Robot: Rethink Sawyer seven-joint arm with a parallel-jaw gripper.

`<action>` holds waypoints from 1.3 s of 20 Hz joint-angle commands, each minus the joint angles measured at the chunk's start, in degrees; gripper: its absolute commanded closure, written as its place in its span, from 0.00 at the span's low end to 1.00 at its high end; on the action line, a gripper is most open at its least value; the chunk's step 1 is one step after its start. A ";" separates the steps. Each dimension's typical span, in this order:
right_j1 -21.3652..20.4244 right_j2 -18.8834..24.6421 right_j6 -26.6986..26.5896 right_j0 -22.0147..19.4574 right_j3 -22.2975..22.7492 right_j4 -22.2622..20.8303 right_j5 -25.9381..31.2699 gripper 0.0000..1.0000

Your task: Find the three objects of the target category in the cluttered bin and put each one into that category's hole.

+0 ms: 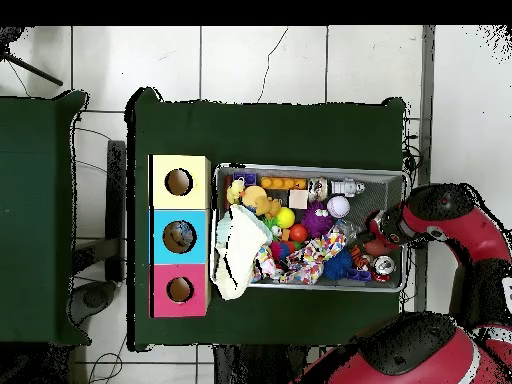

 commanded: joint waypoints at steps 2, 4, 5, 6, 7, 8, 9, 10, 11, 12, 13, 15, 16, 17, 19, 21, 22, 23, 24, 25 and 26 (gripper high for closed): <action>1.45 3.48 -9.10 0.52 -7.03 -5.13 5.66 1.00; 1.48 3.43 -9.70 0.46 -7.86 -5.61 6.31 1.00; 1.36 3.37 -9.99 0.45 -7.96 -5.75 6.63 1.00; 1.21 3.33 -10.25 0.42 -7.78 -5.85 6.69 1.00; 1.09 3.41 -10.53 0.31 -7.42 -5.84 6.67 1.00; 0.98 3.48 -10.81 0.19 -7.07 -5.84 6.64 1.00; 1.04 3.68 -11.05 0.07 -6.85 -5.76 6.47 1.00; 1.05 3.95 -11.36 -0.08 -6.48 -5.60 6.15 1.00; 1.54 4.30 -11.67 -0.16 -6.75 -5.49 6.20 1.00; 2.08 4.75 -12.12 -0.31 -6.78 -5.36 6.23 1.00; 2.81 5.09 -12.39 -0.39 -7.07 -5.36 6.51 1.00; 4.06 6.16 -13.24 -0.93 -6.75 -4.94 6.40 1.00; 4.39 6.71 -13.61 -1.25 -6.29 -4.68 5.68 1.00; 4.71 7.26 -13.99 -1.57 -5.83 -4.43 4.97 1.00; 5.08 7.73 -13.95 -1.90 -5.21 -4.26 4.44 1.00; 5.34 8.17 -13.72 -2.18 -4.74 -4.35 4.18 1.00; 5.53 8.40 -13.67 -2.31 -4.61 -4.43 4.08 1.00; 5.67 8.55 -13.61 -2.35 -4.62 -4.52 4.28 1.00; 5.89 8.66 -13.51 -2.36 -4.71 -4.68 4.45 1.00; 6.02 8.76 -13.46 -2.37 -4.84 -4.81 4.67 1.00; 6.25 8.84 -13.40 -2.37 -5.08 -4.97 4.92 1.00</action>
